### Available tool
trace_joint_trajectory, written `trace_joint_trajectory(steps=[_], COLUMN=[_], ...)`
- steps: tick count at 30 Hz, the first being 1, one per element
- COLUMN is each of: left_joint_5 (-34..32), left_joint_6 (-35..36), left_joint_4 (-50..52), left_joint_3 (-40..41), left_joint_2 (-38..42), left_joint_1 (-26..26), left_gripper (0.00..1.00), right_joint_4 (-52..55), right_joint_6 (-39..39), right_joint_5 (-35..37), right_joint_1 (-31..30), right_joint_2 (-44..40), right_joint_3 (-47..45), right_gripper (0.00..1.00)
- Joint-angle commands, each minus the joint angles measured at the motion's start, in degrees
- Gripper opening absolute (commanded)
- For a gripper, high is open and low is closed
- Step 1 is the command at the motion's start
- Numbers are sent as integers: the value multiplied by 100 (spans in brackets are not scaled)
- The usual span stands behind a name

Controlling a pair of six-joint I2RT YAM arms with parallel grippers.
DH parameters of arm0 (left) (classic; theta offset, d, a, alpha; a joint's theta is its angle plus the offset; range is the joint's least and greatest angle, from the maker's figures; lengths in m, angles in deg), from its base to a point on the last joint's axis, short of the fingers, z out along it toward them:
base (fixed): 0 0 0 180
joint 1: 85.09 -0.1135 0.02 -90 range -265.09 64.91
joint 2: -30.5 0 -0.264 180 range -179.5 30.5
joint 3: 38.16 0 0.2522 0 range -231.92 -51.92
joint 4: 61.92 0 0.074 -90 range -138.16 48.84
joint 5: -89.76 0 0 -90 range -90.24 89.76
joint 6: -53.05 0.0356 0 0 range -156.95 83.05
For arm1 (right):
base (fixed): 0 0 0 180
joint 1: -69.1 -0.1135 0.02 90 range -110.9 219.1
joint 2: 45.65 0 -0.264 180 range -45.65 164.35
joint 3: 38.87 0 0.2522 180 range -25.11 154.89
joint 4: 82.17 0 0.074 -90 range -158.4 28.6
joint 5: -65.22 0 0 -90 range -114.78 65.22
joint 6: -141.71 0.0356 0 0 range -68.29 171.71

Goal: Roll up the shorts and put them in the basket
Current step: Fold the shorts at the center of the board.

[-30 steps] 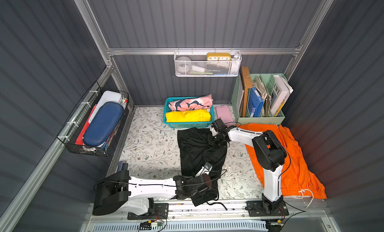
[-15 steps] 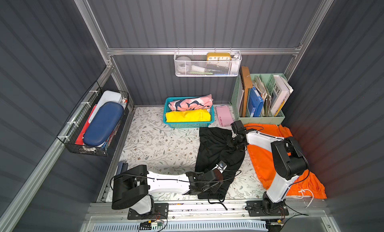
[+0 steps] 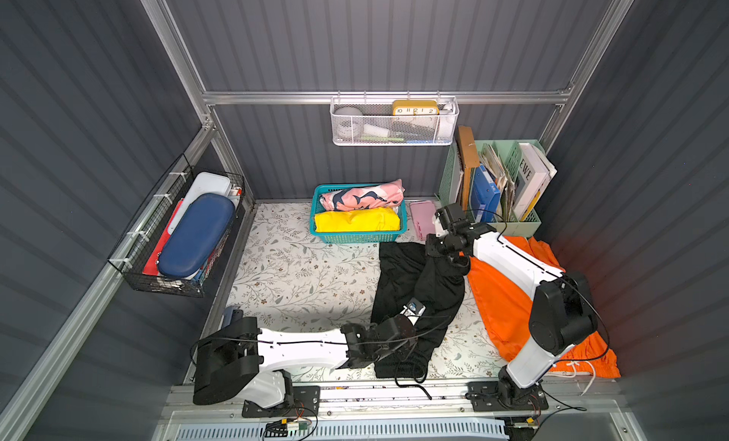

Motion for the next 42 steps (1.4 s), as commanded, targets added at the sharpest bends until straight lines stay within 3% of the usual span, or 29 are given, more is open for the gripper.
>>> trace_joint_trajectory(steps=[1,16,18,20,22,25,28,31,37,42], left_joint_5=[-347,-1066,-1051,-1025,-1007,-1075,-1237,-1494,-1558,-733], left_joint_6=[-319,-1359,-1465,-1548,-1602,-1694,-1722,-1640,-368,373], left_joint_4=[261,913,964,939,886,906,994,1145,827,416], left_joint_3=[137,685,713,778,820,872,880,844,574,265], left_joint_2=[272,973,973,991,1017,1086,1266,1576,1902,1618], left_joint_1=[-32,-9,-8,-1,-1,0,8,8,-149,-785], left_gripper=[0,2,10,34,48,76,83,97,100,97], right_joint_4=[377,1074,1095,1127,1172,1220,1135,1009,519,355], right_joint_6=[-269,-702,-718,-726,-729,-762,-772,-796,-681,-419], right_joint_5=[-8,-531,-574,-634,-659,-760,-821,-815,-277,-122], right_joint_1=[-210,-911,-942,-956,-960,-962,-960,-960,-854,-493], right_joint_2=[219,1555,1704,1837,1945,2037,2018,1879,971,173], right_joint_3=[445,2227,2330,2441,2538,2602,2575,2515,1734,712], right_gripper=[0,0,0,0,0,26,56,73,80,71])
